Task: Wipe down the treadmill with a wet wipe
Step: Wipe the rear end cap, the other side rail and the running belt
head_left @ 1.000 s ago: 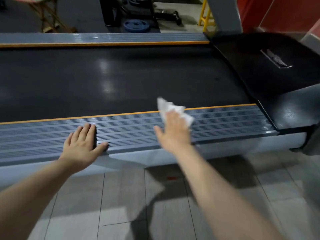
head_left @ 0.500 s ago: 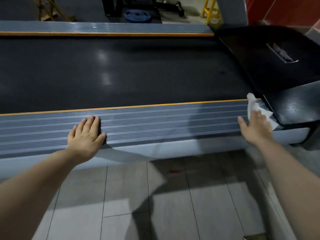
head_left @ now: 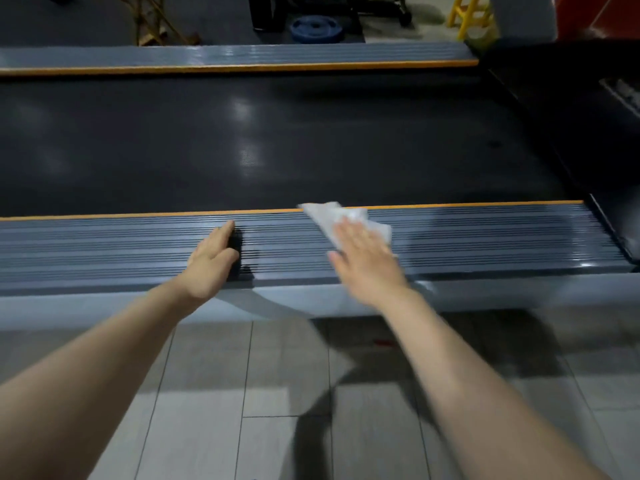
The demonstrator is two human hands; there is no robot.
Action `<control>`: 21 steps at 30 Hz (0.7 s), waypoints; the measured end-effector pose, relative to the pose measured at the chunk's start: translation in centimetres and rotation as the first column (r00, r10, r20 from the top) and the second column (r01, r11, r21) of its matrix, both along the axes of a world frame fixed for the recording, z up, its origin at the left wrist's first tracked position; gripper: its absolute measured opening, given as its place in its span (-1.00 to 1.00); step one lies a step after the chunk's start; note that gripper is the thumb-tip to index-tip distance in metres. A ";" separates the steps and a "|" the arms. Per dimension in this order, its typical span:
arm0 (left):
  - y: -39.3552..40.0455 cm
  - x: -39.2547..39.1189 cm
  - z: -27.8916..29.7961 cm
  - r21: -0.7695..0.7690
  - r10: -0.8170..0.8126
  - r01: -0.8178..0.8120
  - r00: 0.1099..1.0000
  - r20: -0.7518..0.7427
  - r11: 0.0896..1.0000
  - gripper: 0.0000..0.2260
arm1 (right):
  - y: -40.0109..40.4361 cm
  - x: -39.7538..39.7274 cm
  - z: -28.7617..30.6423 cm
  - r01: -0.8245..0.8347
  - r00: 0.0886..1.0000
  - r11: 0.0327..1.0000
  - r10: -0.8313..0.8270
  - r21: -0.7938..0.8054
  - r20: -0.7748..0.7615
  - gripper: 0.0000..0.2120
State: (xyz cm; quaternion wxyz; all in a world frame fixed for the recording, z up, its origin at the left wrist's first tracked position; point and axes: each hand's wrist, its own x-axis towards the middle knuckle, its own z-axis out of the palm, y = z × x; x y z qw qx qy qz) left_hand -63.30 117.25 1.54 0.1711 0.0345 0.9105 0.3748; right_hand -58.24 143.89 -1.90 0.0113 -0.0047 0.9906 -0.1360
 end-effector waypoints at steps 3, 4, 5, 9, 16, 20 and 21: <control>-1.8 -0.2 -0.2 0.015 -0.112 0.113 0.993 -0.033 0.994 -0.42 | 9.2 4.3 0.5 0.362 0.931 0.930 -0.364 0.059 0.023 -0.30; -3.0 -0.4 -0.5 -0.047 -0.141 0.137 0.985 -0.095 0.989 -0.43 | 9.8 5.2 0.9 0.434 0.898 0.899 -0.437 0.063 0.044 -0.28; -4.4 -0.7 -0.9 -0.133 -0.139 0.115 0.972 -0.189 0.984 -0.46 | 8.8 5.5 1.0 0.479 0.875 0.874 -0.483 0.081 0.038 -0.27; -9.6 -2.0 -2.9 -0.420 0.039 -0.206 0.927 -0.372 0.884 -0.41 | -4.5 0.9 0.6 0.338 0.941 0.936 -0.334 0.095 -0.056 -0.26; -9.9 -1.9 -3.8 -0.374 0.074 -0.266 0.887 -0.456 0.888 -0.43 | -22.9 -3.1 0.8 -0.266 0.964 0.963 0.265 0.043 0.023 -0.41; -9.6 -1.3 -4.1 -0.368 0.088 -0.298 0.867 -0.490 0.881 -0.43 | -10.7 -1.3 0.9 -0.013 0.999 1.000 0.014 0.014 -0.049 -0.43; -9.5 -1.2 -4.2 -0.354 0.089 -0.301 0.858 -0.506 0.886 -0.42 | -7.1 -0.5 0.9 0.112 0.992 0.993 -0.111 0.028 -0.055 -0.43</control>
